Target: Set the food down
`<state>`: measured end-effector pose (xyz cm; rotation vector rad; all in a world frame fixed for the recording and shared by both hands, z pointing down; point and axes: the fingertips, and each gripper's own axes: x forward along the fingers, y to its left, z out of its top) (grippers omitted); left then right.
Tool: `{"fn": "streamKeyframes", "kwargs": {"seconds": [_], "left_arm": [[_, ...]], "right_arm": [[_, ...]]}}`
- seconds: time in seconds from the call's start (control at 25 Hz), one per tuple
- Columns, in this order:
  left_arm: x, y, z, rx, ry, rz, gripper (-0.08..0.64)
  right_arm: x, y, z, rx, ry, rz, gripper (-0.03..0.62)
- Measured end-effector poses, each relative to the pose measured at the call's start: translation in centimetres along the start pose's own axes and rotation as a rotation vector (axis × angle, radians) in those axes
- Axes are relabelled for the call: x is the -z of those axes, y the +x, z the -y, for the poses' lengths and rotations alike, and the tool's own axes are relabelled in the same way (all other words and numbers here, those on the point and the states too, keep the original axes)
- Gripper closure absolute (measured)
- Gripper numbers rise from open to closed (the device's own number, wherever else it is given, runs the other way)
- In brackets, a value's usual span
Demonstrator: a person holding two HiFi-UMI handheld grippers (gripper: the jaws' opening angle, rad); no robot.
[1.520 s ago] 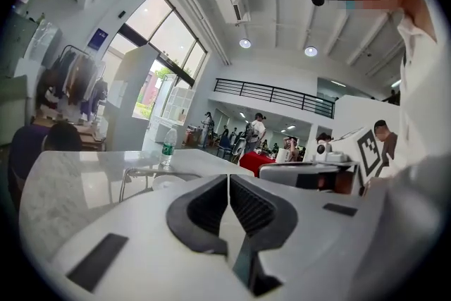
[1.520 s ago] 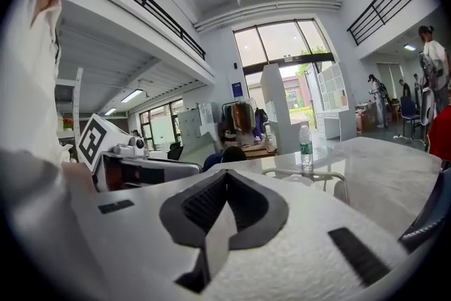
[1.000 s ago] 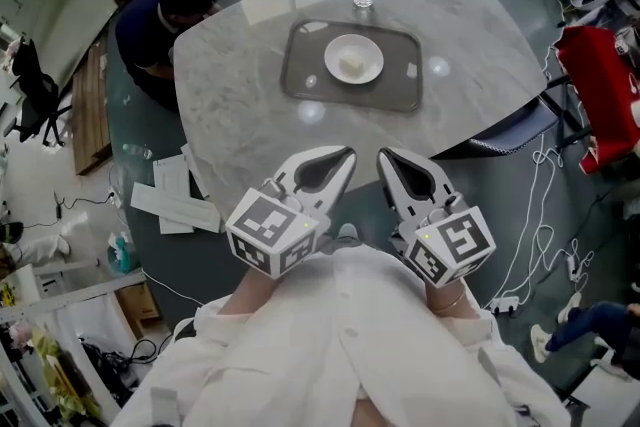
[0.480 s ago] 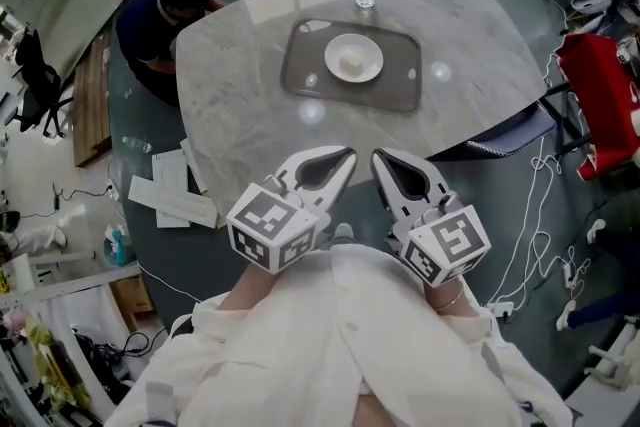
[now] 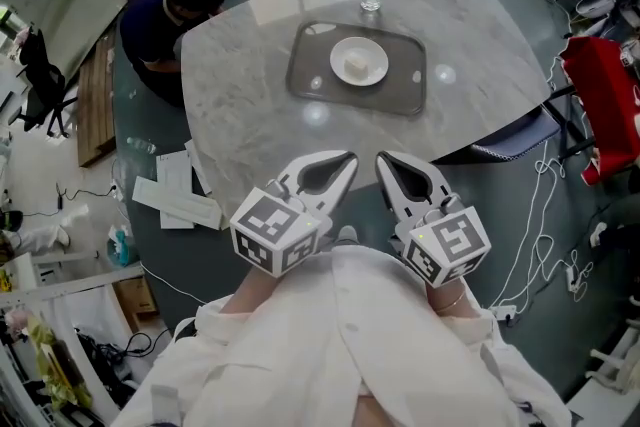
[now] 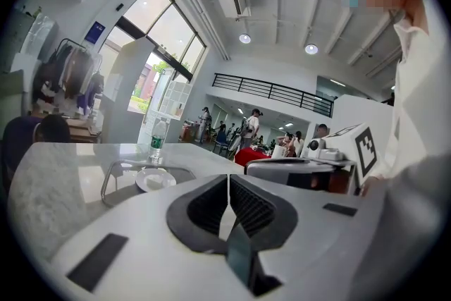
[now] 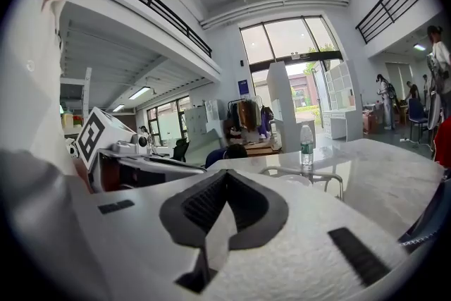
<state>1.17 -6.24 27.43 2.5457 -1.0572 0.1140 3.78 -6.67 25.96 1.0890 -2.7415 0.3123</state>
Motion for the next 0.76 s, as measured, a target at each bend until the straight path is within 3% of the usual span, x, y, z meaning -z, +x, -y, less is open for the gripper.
{"fn": "streamKeyframes", "kwargs": {"seconds": [0.76], "left_arm": [[-0.6, 0.8, -0.5, 0.008, 0.014, 0.000, 0.538]], "right_arm": [[0.4, 1.0, 1.0, 0.006, 0.009, -0.024, 0.591]]}}
